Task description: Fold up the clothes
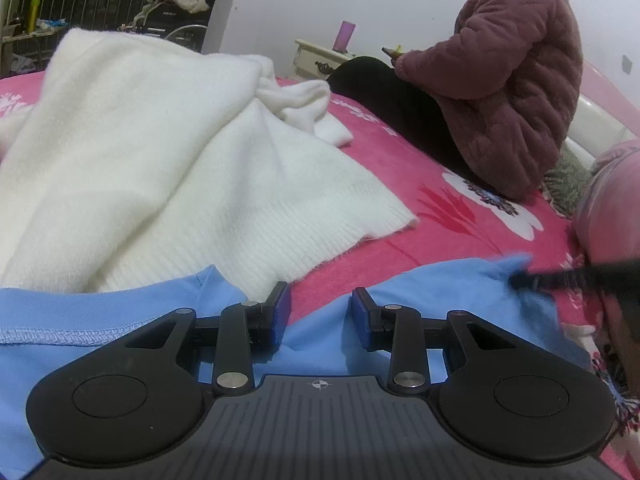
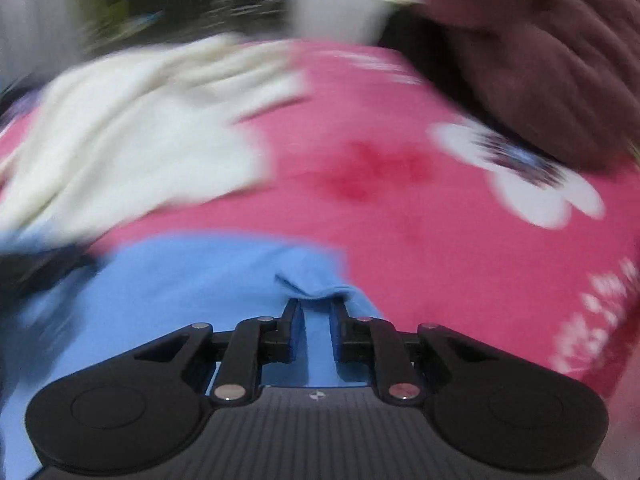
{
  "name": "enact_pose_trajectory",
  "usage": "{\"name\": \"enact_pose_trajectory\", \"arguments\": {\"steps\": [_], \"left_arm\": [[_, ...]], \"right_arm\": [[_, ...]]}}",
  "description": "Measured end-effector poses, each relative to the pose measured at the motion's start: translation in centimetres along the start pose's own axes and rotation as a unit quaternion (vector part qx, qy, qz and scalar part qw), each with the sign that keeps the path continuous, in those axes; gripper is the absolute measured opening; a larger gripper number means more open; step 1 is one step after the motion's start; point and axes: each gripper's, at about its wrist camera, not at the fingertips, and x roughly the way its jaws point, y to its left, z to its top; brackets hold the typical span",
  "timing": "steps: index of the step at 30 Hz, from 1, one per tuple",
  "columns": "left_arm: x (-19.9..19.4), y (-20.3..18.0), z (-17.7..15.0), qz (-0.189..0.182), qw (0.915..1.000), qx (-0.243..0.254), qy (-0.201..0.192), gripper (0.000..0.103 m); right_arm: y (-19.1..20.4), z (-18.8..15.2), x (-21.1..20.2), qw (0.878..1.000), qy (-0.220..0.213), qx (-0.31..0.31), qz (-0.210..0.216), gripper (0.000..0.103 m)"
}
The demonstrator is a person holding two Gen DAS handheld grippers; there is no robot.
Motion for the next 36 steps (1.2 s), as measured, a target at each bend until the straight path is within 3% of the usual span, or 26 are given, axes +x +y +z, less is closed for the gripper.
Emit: {"name": "enact_pose_trajectory", "arguments": {"steps": [1, 2, 5, 8, 12, 17, 22, 28, 32, 36], "left_arm": [[0.0, 0.0, 0.0, 0.0, 1.0, 0.0, 0.0, 0.034], [0.0, 0.0, 0.0, 0.0, 1.0, 0.0, 0.0, 0.034], [0.1, 0.0, 0.0, -0.001, 1.0, -0.001, 0.0, 0.034], [0.1, -0.1, 0.0, 0.0, 1.0, 0.0, 0.001, 0.034], [0.2, -0.1, 0.3, 0.0, 1.0, 0.0, 0.007, 0.034], [-0.8, 0.1, 1.6, 0.002, 0.9997, -0.019, 0.011, 0.034], [-3.8, -1.3, 3.2, 0.003, 0.9998, -0.009, -0.019, 0.037], [-7.6, -5.5, 3.1, -0.038, 0.9989, 0.029, -0.001, 0.039], [-10.5, -9.3, 1.3, -0.085, 0.9925, 0.08, 0.037, 0.04], [-12.3, -12.4, -1.9, -0.109, 0.9821, 0.136, 0.071, 0.042]], "right_arm": [[-1.2, 0.6, 0.1, 0.999, -0.007, 0.022, -0.029, 0.017], [-2.2, 1.1, -0.3, 0.998, -0.017, 0.042, -0.032, 0.017], [-3.1, 1.8, -2.5, 0.997, -0.044, 0.059, 0.014, 0.017], [-1.6, 1.1, -3.7, 0.997, -0.025, 0.031, 0.068, 0.017], [-1.2, 0.2, -6.0, 0.997, -0.037, 0.027, 0.065, 0.018], [-2.0, 0.1, -15.6, 0.985, -0.109, 0.036, 0.127, 0.018], [-4.6, -1.4, -25.8, 0.967, -0.137, 0.076, 0.201, 0.018], [-7.5, -6.6, -32.5, 0.94, -0.089, 0.171, 0.283, 0.024], [-7.7, -12.2, -32.4, 0.936, 0.0, 0.209, 0.282, 0.024], [-7.8, -18.0, -32.0, 0.926, 0.092, 0.243, 0.274, 0.026]]}}
